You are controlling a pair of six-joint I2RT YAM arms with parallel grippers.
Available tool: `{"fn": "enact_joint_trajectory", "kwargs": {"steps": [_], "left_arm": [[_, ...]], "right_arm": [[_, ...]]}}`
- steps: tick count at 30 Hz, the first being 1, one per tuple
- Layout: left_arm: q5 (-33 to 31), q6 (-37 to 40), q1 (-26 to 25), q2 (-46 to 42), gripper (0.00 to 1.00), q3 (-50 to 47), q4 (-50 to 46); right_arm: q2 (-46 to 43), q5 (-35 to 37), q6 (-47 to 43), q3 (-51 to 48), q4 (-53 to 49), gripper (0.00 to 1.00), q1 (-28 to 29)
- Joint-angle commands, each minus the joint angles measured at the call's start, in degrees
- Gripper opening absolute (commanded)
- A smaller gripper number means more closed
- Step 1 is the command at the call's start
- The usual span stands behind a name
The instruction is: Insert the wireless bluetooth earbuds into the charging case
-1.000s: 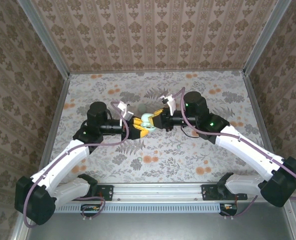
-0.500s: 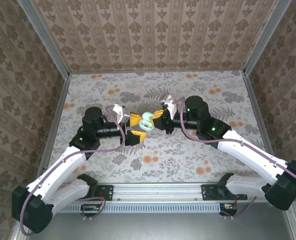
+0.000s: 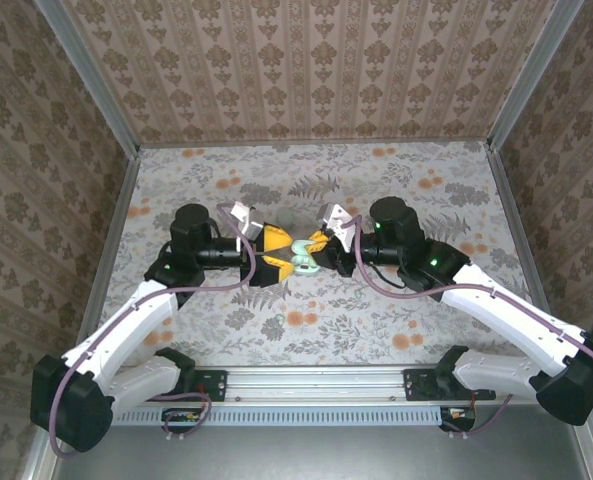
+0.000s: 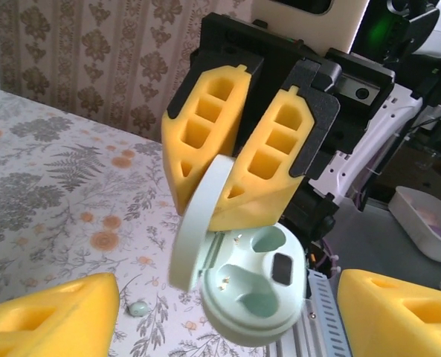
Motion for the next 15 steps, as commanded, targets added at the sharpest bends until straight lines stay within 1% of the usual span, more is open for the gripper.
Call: {"fn": "enact_joint_trajectory", "kwargs": {"steps": [1, 4, 7, 15], "left_arm": [[3.3, 2.3, -1.7, 0.9, 0.75, 2.7, 0.0], [3.0, 5.1, -3.0, 2.1, 0.72, 3.8, -2.8], [2.1, 6.1, -3.8, 2.9, 0.72, 3.9, -3.0], [-0.5, 5.1, -5.3, 3.0, 0.71, 1.3, 2.3]], "right_arm": [[-1.1, 0.5, -3.5, 2.6, -2.2, 0.18, 0.3], [-1.0, 0.2, -3.7, 2.9, -2.7, 0.18, 0.3], [-1.3, 0.6, -3.3, 2.4, -1.8, 0.16, 0.3], [-2.9, 0.7, -0.3, -1.2, 5.3, 0.14, 0.3]]}}
